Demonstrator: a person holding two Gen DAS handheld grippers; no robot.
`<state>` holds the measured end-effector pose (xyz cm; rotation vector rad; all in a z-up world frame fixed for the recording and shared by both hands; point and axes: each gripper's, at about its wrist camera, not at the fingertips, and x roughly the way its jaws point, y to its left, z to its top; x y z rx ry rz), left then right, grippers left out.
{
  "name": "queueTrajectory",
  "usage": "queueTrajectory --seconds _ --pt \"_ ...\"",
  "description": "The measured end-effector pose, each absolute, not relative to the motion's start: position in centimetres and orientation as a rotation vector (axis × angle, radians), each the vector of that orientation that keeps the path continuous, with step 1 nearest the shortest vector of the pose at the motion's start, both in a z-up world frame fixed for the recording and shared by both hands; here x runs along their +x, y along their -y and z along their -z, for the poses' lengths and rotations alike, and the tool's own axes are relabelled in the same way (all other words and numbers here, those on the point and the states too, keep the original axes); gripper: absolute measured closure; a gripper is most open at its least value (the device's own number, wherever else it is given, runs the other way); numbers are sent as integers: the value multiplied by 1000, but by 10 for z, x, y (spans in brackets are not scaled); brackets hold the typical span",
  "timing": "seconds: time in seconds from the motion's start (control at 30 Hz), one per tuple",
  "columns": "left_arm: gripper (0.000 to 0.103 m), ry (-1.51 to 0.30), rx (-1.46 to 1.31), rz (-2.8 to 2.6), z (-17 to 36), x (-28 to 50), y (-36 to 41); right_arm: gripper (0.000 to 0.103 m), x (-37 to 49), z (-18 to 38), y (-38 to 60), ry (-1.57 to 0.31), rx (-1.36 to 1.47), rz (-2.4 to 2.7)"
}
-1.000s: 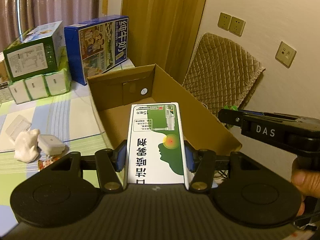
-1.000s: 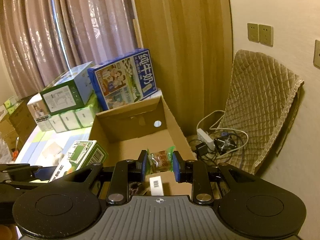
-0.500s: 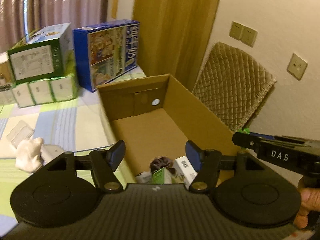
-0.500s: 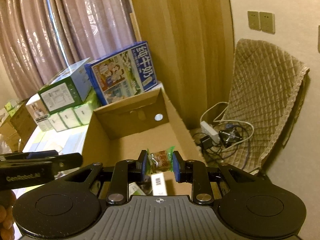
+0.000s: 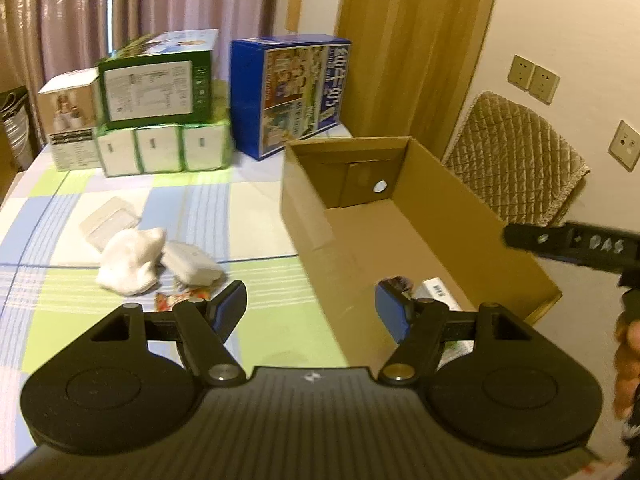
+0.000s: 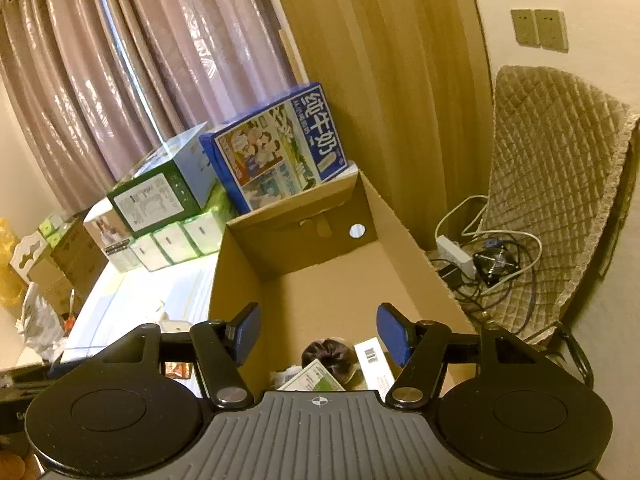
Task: Organize objects
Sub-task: 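Carry box and candy into the cardboard box and open both tools, then move both tools back over the towel and snack packet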
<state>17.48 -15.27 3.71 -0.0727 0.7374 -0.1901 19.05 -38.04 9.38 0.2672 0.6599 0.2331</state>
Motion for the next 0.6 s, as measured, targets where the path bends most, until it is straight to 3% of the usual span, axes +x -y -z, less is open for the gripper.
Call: queueTrajectory --seconds 0.6 --pt "22 -754 -98 60 -30 100 51 30 108 -123 303 -605 260 -342"
